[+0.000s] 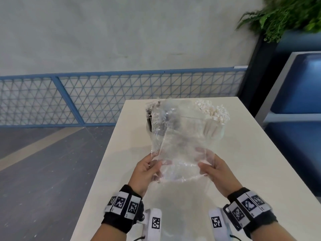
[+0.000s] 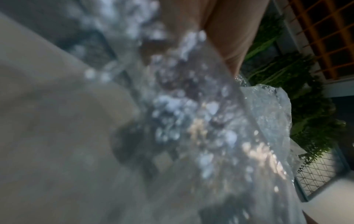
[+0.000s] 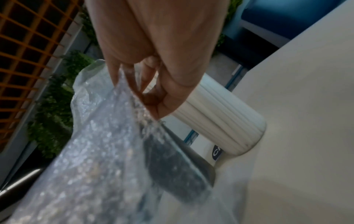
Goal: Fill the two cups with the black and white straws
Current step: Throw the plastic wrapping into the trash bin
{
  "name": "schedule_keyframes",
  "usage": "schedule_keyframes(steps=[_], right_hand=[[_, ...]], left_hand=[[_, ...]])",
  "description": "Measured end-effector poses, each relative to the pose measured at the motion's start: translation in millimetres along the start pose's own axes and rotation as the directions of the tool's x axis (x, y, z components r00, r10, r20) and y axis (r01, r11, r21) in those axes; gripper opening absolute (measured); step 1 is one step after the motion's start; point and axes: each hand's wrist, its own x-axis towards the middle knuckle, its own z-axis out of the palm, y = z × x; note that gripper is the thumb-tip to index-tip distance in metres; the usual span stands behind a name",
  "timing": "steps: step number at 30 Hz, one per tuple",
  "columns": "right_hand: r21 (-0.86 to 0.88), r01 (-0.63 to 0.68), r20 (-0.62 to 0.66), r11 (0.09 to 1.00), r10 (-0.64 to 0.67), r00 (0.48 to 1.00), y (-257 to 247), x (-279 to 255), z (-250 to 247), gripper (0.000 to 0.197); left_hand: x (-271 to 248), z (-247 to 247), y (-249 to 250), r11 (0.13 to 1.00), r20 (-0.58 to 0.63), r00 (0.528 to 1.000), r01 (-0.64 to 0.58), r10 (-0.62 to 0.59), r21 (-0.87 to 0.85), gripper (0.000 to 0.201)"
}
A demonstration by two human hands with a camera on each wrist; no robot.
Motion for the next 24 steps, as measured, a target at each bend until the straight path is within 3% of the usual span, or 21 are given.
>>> schedule_keyframes(steps=[4,8,12,14,16,18,20,22,24], right_hand=[[0.116,-0.053,-0.026,0.992,0.056,0.998,2,2,-4,0.041],[0.246,-0.065,-0.1,0.967,0.092,0.991,5,5,-4,0.033],[0.215,-0.088,-0.177,0.973,0.127,0.976,12,5,-10,0.031],[0.18,-0.032,-0.179,0.983,0.064,0.982,15,5,-14,0.013],[0.21,0.063,-0.123,0.976,-0.038,0.992,14,4,-17,0.046],[0.197,0.109,-0.171,0.974,-0.075,0.982,14,3,-19,0.056],[0.168,0.117,-0.166,0.979,-0.089,0.982,11,2,-24,0.028],[0.129,0.119,-0.165,0.984,-0.097,0.982,9,-1,-27,0.005],[0.123,0.111,-0.158,0.986,-0.091,0.983,8,-5,-28,0.012]], left_hand=[[1,8,-1,0.995,-0.008,1.0,0.025,-0.025,-0.094,0.049],[6,7,-7,0.988,-0.008,0.998,0.053,-0.054,-0.145,0.048],[7,12,-4,0.977,0.002,0.992,0.121,-0.123,-0.178,0.044],[7,16,-1,0.97,0.019,0.989,0.144,-0.143,-0.194,0.043],[8,17,1,0.969,0.051,0.987,0.158,-0.151,-0.192,0.034],[9,16,4,0.961,0.082,0.979,0.2,-0.187,-0.189,0.029],[7,15,4,0.956,0.144,0.965,0.243,-0.22,-0.165,0.028],[7,14,1,0.972,0.187,0.955,0.236,-0.229,-0.013,0.027],[8,14,-7,0.974,0.198,0.962,0.154,-0.186,0.164,0.036]])
